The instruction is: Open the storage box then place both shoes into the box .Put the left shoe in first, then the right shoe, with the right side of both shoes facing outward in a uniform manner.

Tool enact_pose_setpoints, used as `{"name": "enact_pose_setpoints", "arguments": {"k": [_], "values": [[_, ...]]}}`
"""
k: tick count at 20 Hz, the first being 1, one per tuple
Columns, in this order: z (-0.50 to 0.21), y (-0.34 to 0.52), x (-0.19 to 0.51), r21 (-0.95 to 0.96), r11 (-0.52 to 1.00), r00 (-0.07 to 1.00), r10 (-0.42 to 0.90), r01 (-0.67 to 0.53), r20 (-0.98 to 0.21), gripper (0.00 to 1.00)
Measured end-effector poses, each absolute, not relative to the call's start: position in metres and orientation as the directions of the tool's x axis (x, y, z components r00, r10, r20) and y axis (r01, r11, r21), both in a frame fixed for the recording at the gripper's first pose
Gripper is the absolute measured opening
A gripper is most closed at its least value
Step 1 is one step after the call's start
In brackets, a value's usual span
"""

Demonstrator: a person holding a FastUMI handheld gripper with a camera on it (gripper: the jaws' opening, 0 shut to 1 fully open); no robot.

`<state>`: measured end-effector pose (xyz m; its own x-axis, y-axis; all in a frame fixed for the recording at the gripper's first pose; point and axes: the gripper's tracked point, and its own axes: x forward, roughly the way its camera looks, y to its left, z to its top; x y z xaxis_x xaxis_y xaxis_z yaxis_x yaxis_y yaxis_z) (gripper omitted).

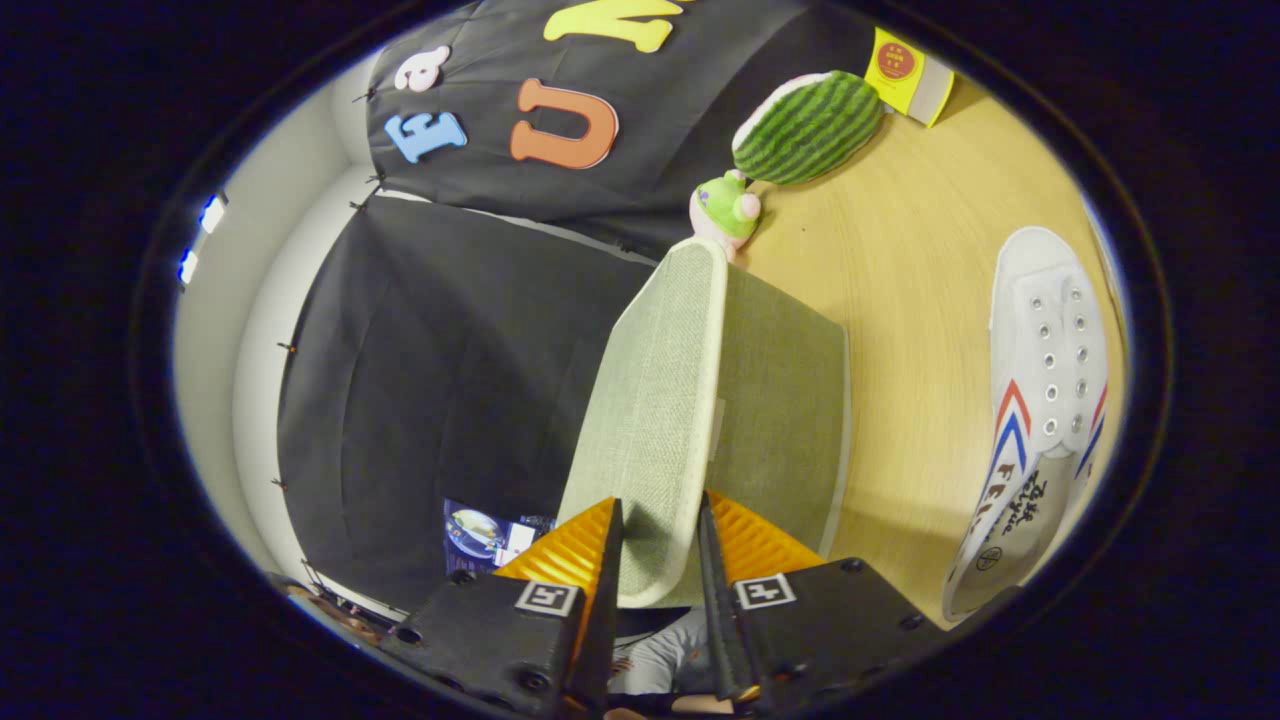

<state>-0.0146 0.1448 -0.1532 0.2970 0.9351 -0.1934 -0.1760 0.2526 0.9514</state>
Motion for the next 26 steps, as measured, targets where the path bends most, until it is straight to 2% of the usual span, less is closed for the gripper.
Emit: {"name": "enact_pose_setpoints", "arguments": {"k": [1,2,3,5,14,26], "values": [[-0.151,0.144,-0.015,0.952,0.250,0.300,0.935,-0.175,-0.190,0.29],[-0.146,0.143,-0.015,0.954,0.241,0.303,0.936,-0.180,-0.179,0.25],[-0.144,0.138,-0.015,0.950,0.248,0.313,0.932,-0.190,-0.181,0.13],[-0.139,0.139,-0.019,0.939,0.266,0.318,0.929,-0.216,-0.190,0.05],[-0.054,0.160,-0.033,0.888,0.290,0.347,0.924,-0.358,-0.162,0.05],[0.031,0.324,-0.063,0.660,0.436,0.271,0.900,-0.612,-0.343,0.06]]}}
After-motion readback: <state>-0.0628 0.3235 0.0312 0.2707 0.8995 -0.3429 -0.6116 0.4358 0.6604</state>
